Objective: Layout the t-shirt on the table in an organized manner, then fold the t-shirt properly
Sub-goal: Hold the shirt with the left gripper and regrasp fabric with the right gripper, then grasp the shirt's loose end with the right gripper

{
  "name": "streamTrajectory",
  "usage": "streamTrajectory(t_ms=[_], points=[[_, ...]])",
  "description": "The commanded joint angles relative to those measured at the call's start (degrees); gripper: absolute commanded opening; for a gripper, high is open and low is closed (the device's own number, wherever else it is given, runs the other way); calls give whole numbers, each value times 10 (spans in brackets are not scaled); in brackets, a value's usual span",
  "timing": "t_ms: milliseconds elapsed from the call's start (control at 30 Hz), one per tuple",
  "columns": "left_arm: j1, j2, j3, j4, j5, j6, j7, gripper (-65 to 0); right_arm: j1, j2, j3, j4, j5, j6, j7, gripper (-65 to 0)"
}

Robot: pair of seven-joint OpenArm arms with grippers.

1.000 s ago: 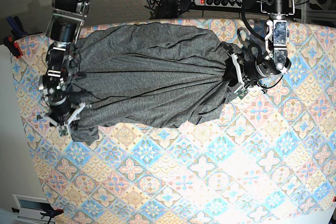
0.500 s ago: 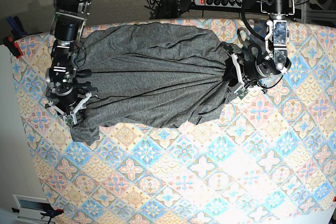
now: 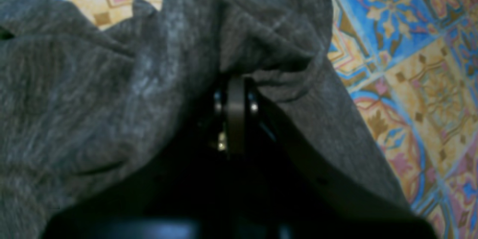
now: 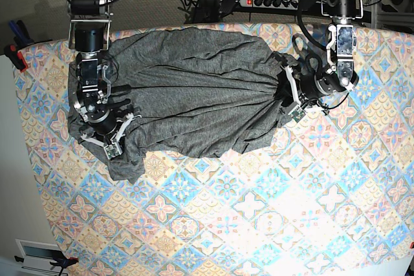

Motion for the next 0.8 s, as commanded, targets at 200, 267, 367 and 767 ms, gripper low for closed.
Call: streamTrajectory(t_ms=[200,267,367,767], points=[[20,-13,-1,-16,116,23,134,-528,8,8,102,8,-3,-4,-5,-650],[20,-13,-1,-16,117,23,134,-528,8,8,127,31,-3,-4,-5,-650],[20,-13,-1,-16,117,23,134,-528,8,8,149,101,-3,-4,-5,-650],[19,-13,0,-16,115,23,134,-528,-22,8,103,190,-4,-4,-92,-447]])
